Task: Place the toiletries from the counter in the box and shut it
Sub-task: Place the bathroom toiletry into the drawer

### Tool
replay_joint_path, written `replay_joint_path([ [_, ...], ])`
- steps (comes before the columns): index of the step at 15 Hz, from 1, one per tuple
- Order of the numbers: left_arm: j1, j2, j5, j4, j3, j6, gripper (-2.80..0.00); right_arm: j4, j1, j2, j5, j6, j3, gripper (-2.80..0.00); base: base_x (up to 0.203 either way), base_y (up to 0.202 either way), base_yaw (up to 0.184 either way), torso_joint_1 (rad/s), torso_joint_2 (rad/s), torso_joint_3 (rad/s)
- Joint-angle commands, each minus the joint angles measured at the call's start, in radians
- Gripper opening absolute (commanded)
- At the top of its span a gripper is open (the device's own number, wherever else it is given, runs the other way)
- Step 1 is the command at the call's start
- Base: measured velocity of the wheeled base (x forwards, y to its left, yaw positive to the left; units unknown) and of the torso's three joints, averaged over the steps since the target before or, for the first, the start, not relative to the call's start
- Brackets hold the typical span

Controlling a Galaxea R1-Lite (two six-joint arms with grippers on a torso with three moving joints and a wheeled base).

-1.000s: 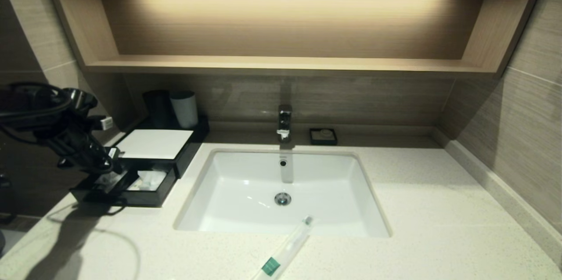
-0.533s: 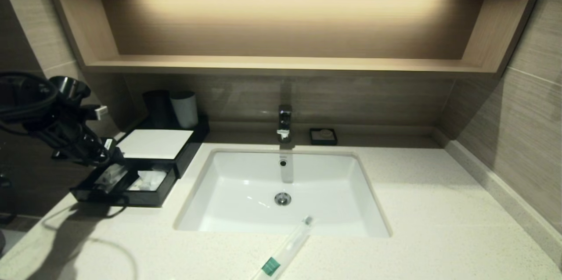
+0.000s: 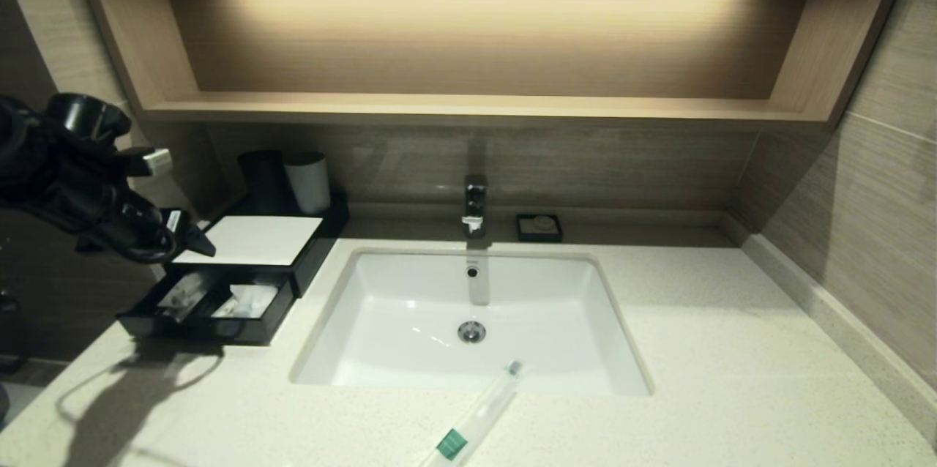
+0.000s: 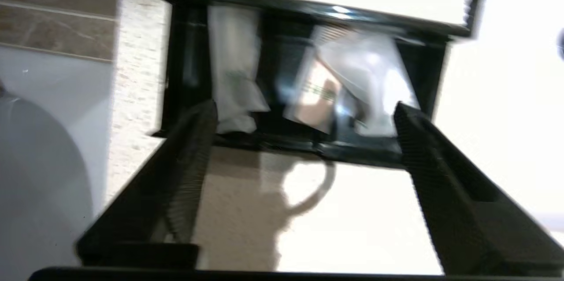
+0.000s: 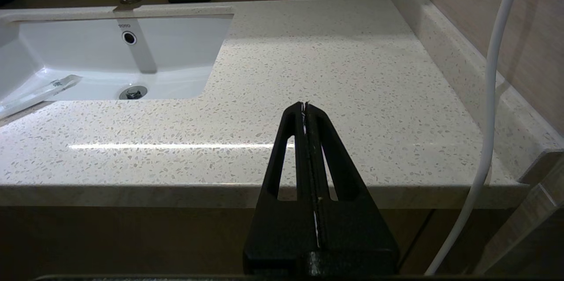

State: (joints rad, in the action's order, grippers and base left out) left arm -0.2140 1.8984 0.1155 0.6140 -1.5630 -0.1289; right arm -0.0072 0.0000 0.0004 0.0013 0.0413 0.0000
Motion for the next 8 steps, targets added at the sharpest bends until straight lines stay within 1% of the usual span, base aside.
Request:
replay_joint_path([
  [1,0.063,-0.104,0.036,0.000,0.081,-0.003,-2.80,0.000,0.000,0.001,0.000,0.000,0.000,-2.80,0.000,0.000,0.000,0.000,0.00,0.000],
  [2,0.089,-0.131,0.053,0.000,0.111,-0.005,-2.80,0.000,0.000,0.001,0.000,0.000,0.000,-2.80,0.000,0.000,0.000,0.000,0.00,0.000],
  [5,0.200,-0.208,0.107,0.007,0.183,-0.011,-2.80,0.000,0.000,0.001,0.000,0.000,0.000,-2.80,0.000,0.000,0.000,0.000,0.00,0.000],
  [8,0.326,-0.260,0.123,0.008,0.256,-0.012,-2.80,0.000,0.000,0.001,0.000,0.000,0.000,-2.80,0.000,0.000,0.000,0.000,0.00,0.000],
])
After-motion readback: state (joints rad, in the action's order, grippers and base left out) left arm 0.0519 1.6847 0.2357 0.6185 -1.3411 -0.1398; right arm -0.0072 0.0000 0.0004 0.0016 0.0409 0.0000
